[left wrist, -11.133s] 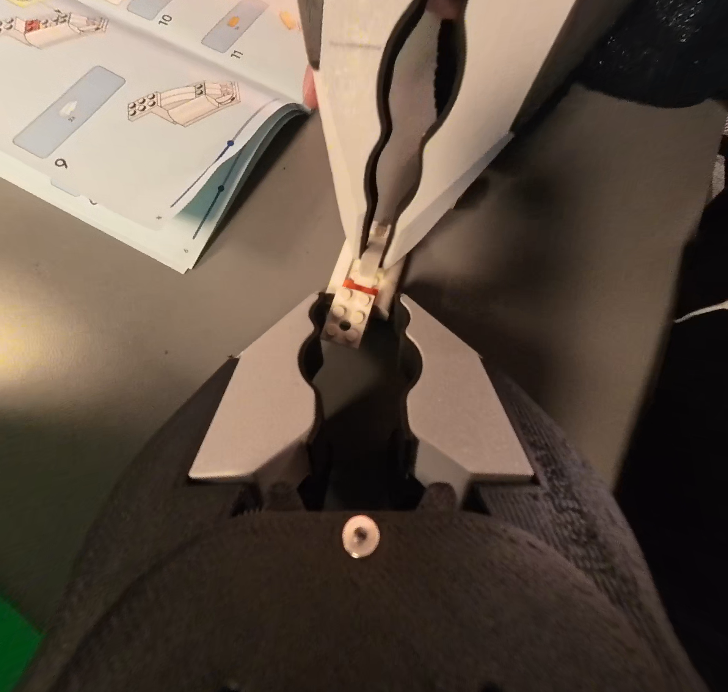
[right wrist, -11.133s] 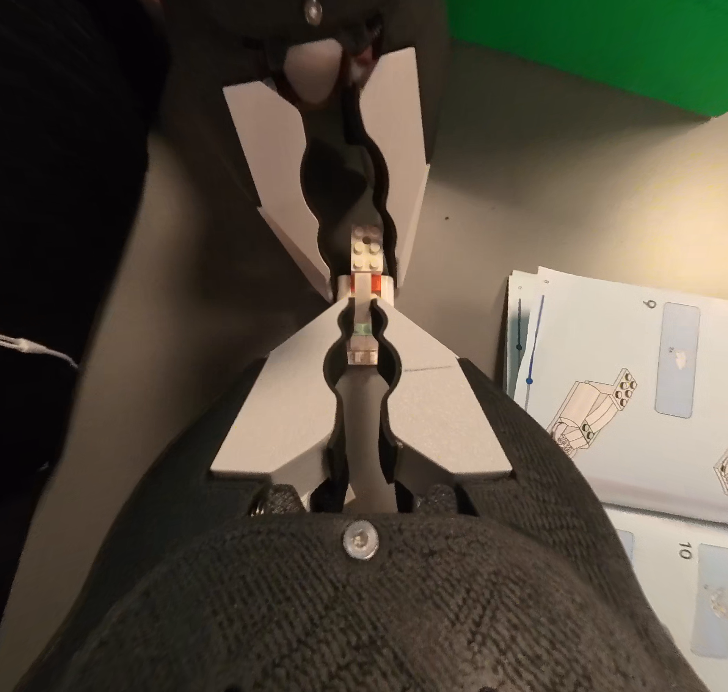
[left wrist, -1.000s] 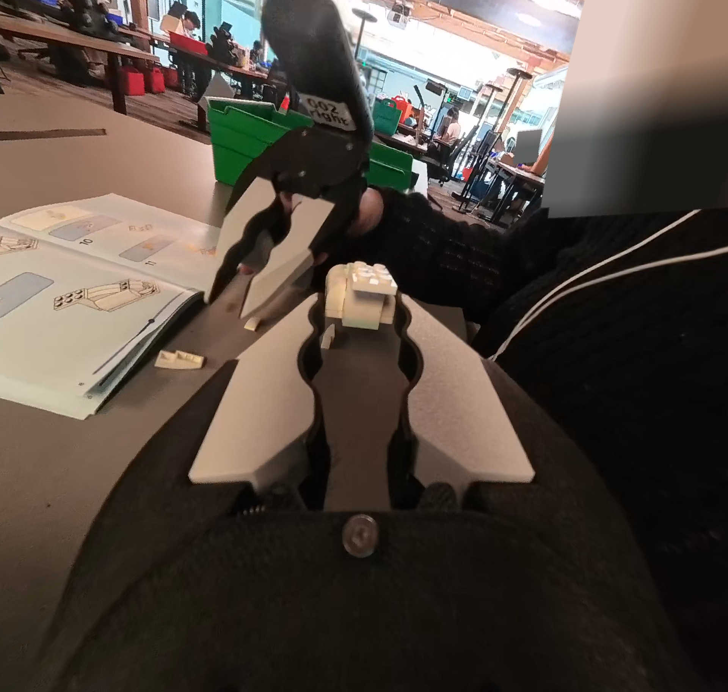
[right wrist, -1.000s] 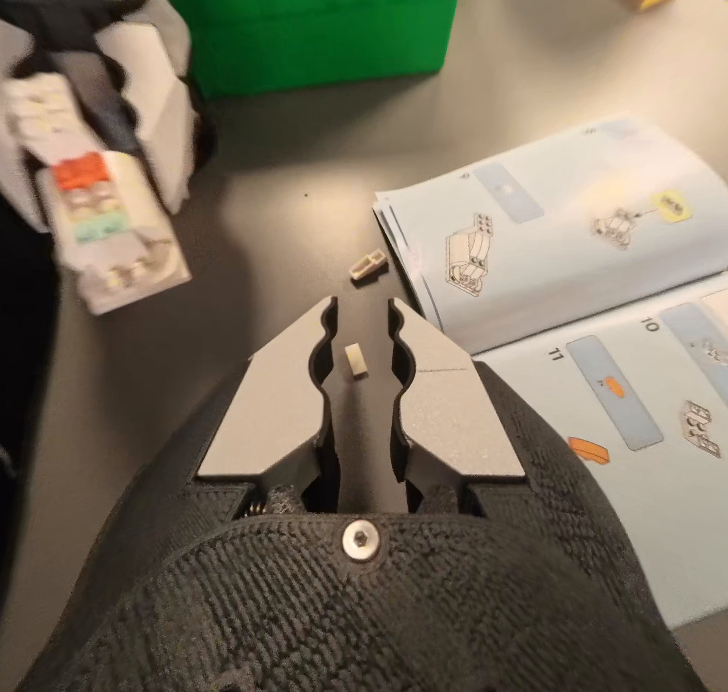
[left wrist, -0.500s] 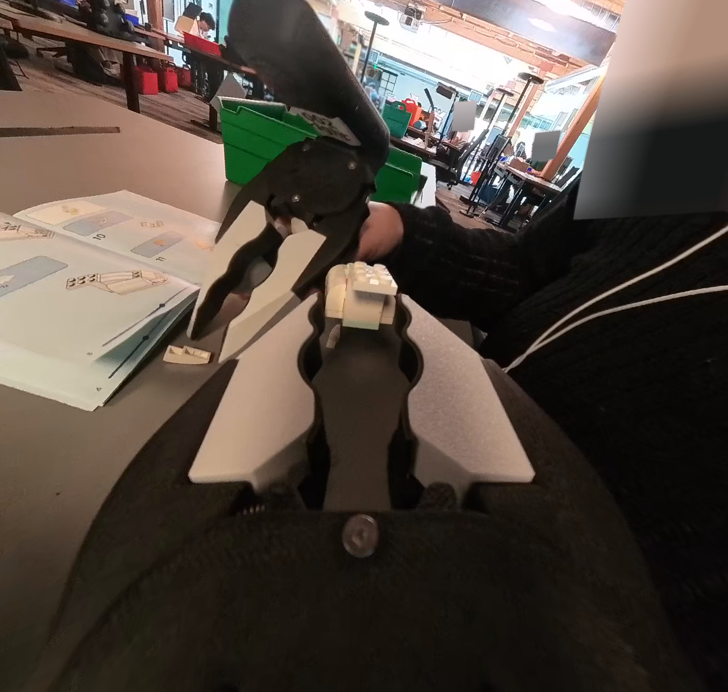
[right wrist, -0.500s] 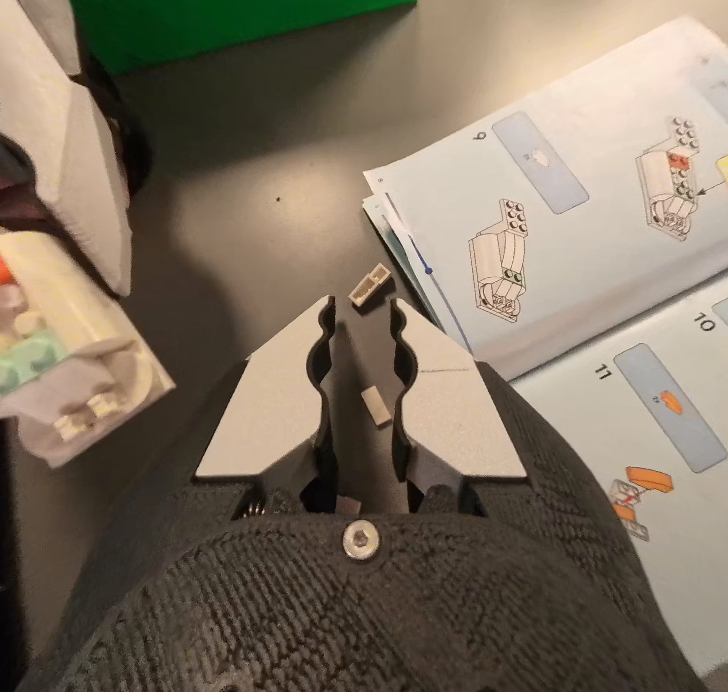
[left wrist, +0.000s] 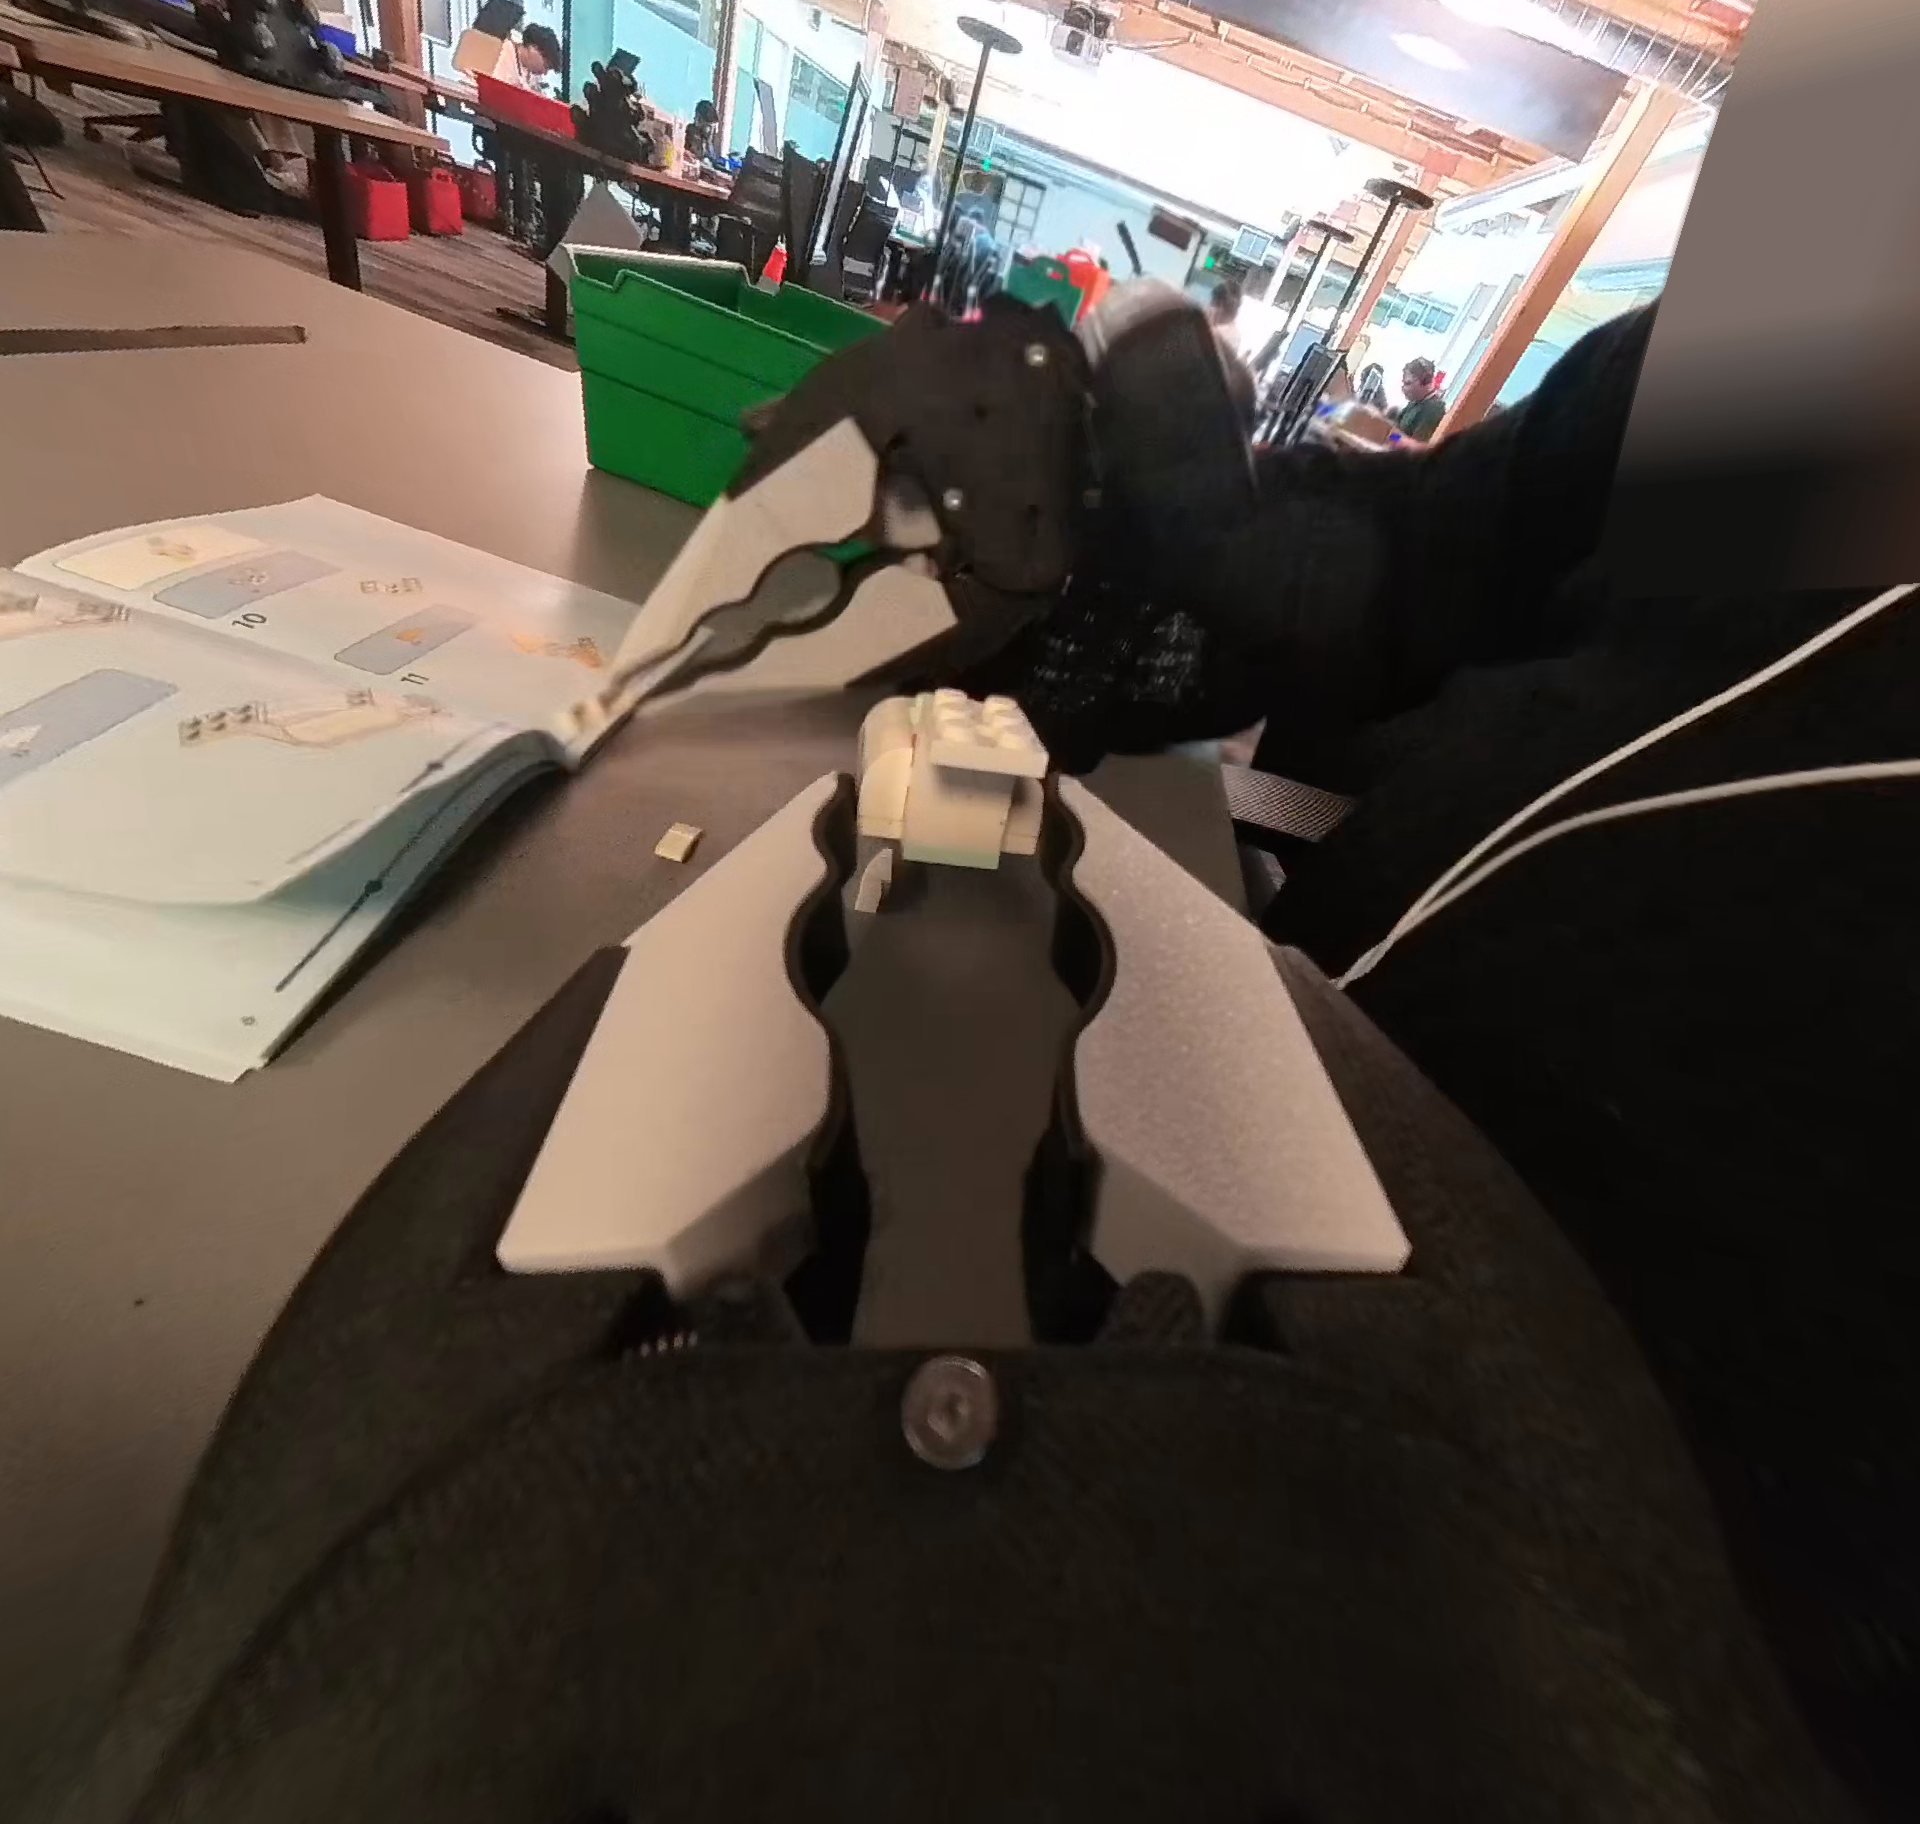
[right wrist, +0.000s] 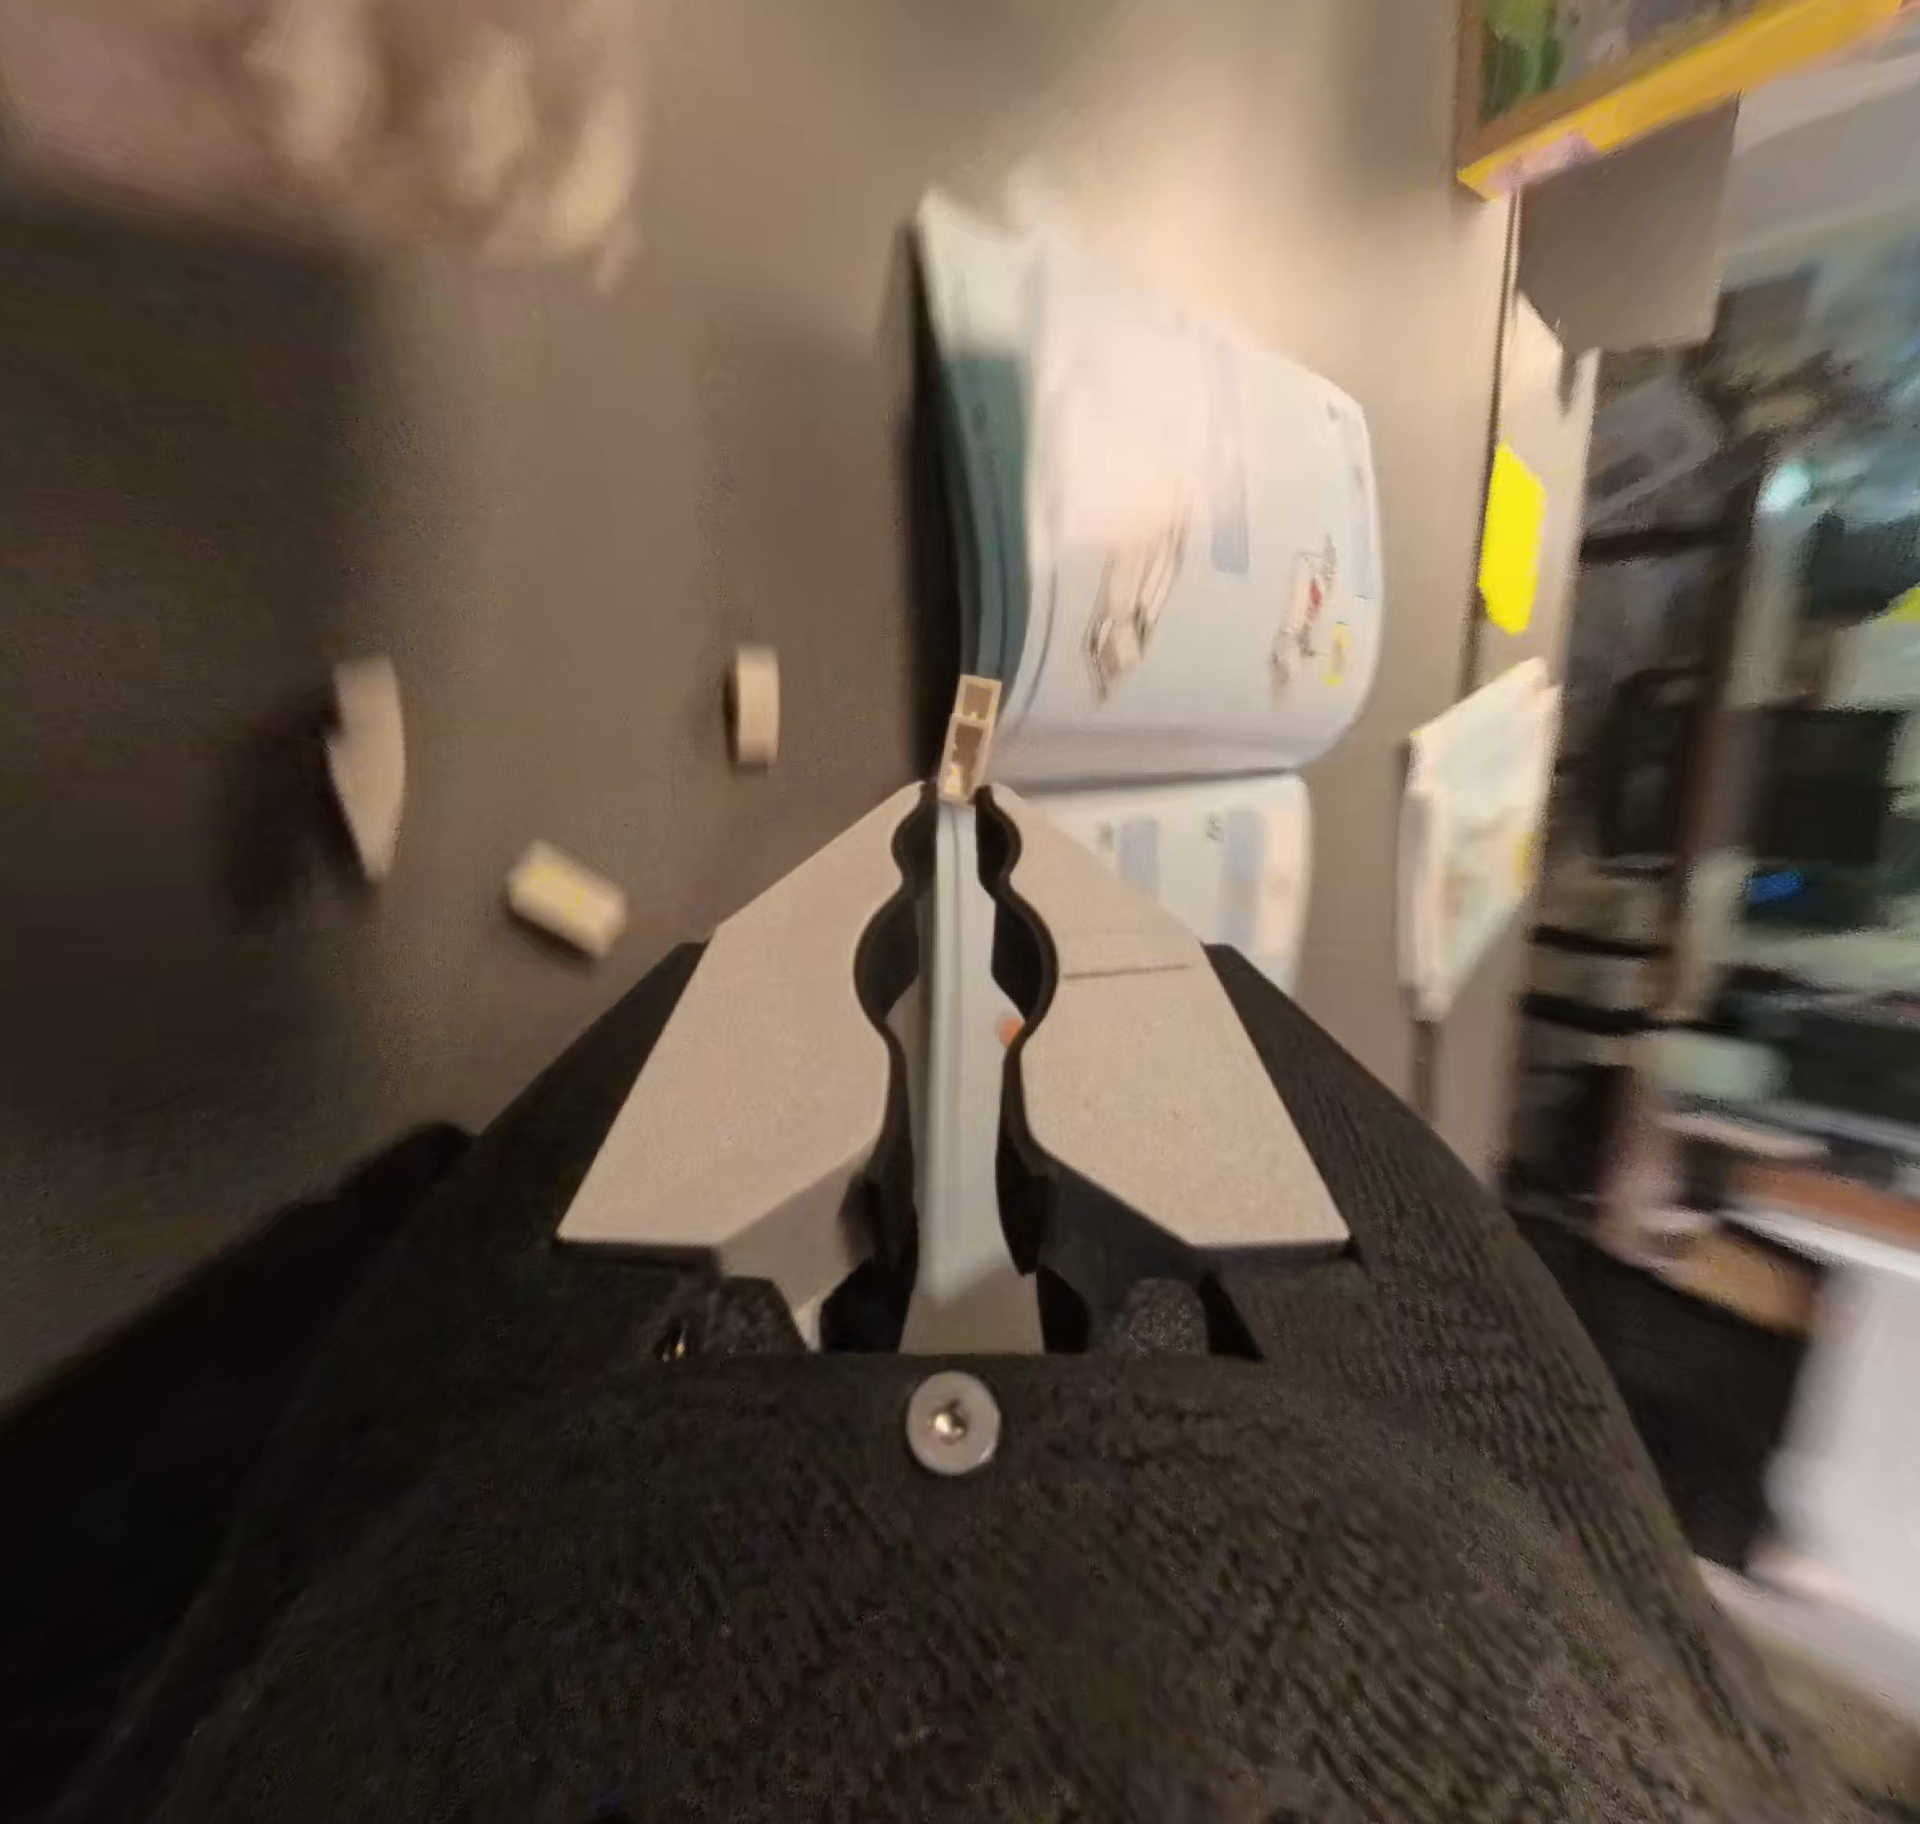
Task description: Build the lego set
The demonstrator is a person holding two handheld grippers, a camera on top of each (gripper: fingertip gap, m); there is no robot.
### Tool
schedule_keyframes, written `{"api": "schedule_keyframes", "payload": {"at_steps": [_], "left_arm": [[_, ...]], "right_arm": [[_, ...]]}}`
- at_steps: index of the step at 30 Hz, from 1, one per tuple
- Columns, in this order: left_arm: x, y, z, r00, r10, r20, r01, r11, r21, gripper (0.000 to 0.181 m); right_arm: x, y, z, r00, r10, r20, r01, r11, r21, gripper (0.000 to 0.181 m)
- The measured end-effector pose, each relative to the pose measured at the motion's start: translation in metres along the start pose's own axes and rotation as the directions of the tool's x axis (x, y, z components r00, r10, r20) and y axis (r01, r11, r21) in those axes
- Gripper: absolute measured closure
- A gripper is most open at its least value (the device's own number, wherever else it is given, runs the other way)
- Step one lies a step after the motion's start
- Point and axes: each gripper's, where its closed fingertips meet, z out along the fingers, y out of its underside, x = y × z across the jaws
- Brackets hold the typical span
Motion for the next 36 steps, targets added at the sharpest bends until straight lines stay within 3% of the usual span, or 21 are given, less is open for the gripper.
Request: {"api": "schedule_keyframes", "payload": {"at_steps": [3,7,9,15,17,19,21,22,24,25,27,28,29,31,33,36], "left_arm": [[0.001,0.001,0.001,1.000,-0.004,-0.009,0.004,1.000,-0.004,0.147],[0.002,0.002,0.002,1.000,0.001,-0.012,-0.001,1.000,-0.012,0.146],[0.003,0.002,0.002,1.000,0.003,-0.012,-0.003,1.000,-0.014,0.147],[0.004,0.002,0.002,1.000,0.001,-0.019,-0.001,1.000,-0.012,0.147],[0.004,0.002,0.003,1.000,0.003,-0.020,-0.003,1.000,-0.014,0.147],[0.005,0.002,0.003,1.000,0.002,-0.023,-0.003,1.000,-0.014,0.147],[0.005,0.002,0.003,1.000,0.001,-0.026,-0.001,1.000,-0.013,0.147],[0.006,0.002,0.003,1.000,0.001,-0.027,-0.001,1.000,-0.013,0.147],[0.006,0.002,0.003,1.000,-0.001,-0.030,0.000,1.000,-0.014,0.147],[0.006,0.003,0.003,1.000,-0.002,-0.031,0.001,1.000,-0.015,0.147],[0.006,0.003,0.003,0.999,-0.003,-0.032,0.003,1.000,-0.017,0.147],[0.006,0.003,0.003,1.000,-0.003,-0.031,0.003,1.000,-0.018,0.147],[0.006,0.003,0.003,1.000,-0.004,-0.030,0.003,1.000,-0.018,0.147],[0.006,0.002,0.003,1.000,-0.006,-0.028,0.006,1.000,-0.014,0.147],[0.005,0.002,0.003,1.000,-0.011,-0.030,0.011,1.000,-0.012,0.147],[0.005,0.002,0.003,0.999,-0.019,-0.034,0.019,1.000,-0.013,0.147]], "right_arm": [[0.002,0.039,-0.022,0.918,-0.395,-0.039,0.384,0.908,-0.166,0.176],[-0.007,0.066,-0.041,0.621,-0.782,0.048,0.762,0.589,-0.268,0.176],[-0.017,0.071,-0.045,0.463,-0.881,0.098,0.867,0.427,-0.257,0.176],[-0.046,0.062,-0.054,0.111,-0.989,0.093,0.988,0.100,-0.113,0.176],[-0.059,0.062,-0.058,0.053,-0.994,0.094,0.998,0.049,-0.045,0.175],[-0.067,0.060,-0.062,0.046,-0.997,0.070,0.999,0.045,-0.007,0.175],[-0.063,0.057,-0.068,0.122,-0.991,0.047,0.993,0.122,-0.009,0.165],[-0.058,0.059,-0.072,0.204,-0.977,0.060,0.979,0.203,-0.016,0.159],[-0.047,0.065,-0.078,0.443,-0.892,0.084,0.896,0.440,-0.057,0.152],[-0.042,0.064,-0.081,0.607,-0.791,0.071,0.794,0.602,-0.077,0.153],[-0.039,0.058,-0.081,0.935,-0.349,0.067,0.353,0.933,-0.073,0.163],[-0.043,0.051,-0.080,0.995,-0.030,0.096,0.035,0.998,-0.050,0.162],[-0.046,0.042,-0.078,0.952,0.275,0.133,-0.273,0.962,-0.028,0.162],[-0.050,0.036,-0.073,0.731,0.654,0.195,-0.660,0.750,-0.041,0.157],[-0.051,0.043,-0.067,0.568,0.804,0.175,-0.810,0.583,-0.053,0.155],[-0.059,0.053,-0.059,0.467,0.867,0.174,-0.872,0.484,-0.072,0.158]]}}
